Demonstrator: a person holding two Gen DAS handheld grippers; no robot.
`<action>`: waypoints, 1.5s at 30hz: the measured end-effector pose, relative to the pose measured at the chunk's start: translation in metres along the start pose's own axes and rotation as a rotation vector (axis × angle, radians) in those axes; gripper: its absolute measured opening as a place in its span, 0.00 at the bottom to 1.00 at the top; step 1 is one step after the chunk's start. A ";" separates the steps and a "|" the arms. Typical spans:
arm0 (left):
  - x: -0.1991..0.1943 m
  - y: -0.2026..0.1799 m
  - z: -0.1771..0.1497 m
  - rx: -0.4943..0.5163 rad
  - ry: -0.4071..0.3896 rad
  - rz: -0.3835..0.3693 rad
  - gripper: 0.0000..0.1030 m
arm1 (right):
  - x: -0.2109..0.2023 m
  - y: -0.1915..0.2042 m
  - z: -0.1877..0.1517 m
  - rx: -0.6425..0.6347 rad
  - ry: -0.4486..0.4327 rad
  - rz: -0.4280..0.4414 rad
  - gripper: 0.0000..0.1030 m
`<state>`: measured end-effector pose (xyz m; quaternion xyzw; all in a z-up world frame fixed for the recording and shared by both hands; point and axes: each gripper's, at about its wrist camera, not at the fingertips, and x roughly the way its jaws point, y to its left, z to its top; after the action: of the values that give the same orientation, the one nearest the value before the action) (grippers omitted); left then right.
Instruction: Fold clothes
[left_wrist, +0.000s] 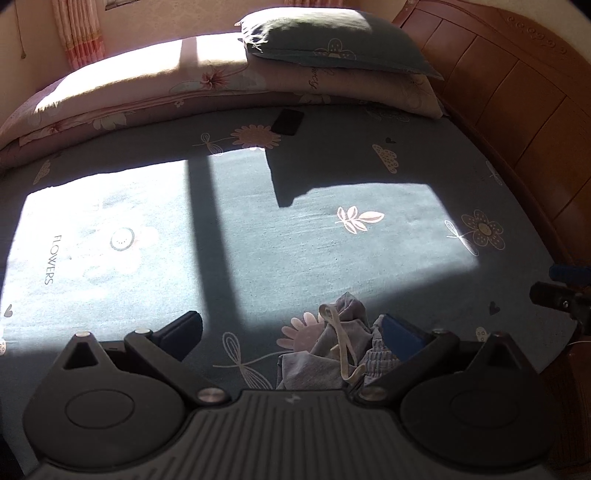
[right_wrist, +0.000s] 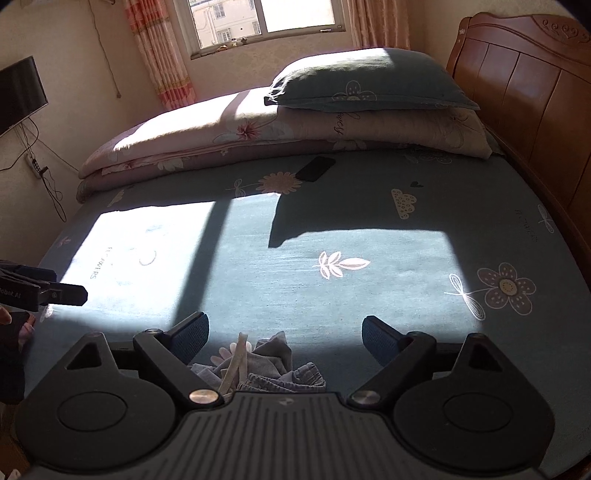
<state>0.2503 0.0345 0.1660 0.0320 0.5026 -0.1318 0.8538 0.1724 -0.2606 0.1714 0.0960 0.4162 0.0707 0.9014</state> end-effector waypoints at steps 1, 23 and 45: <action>0.007 -0.003 0.000 0.002 0.016 0.001 0.99 | 0.007 -0.007 -0.004 0.031 0.028 0.016 0.89; 0.152 -0.027 -0.066 0.284 0.129 -0.245 0.93 | 0.173 -0.063 -0.128 0.307 0.225 0.163 0.89; 0.183 -0.118 -0.101 0.556 0.229 -0.734 0.93 | 0.160 -0.089 -0.139 0.349 0.400 0.589 0.89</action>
<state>0.2183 -0.0958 -0.0337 0.0939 0.5173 -0.5500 0.6489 0.1735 -0.2980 -0.0558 0.3474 0.5438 0.2717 0.7140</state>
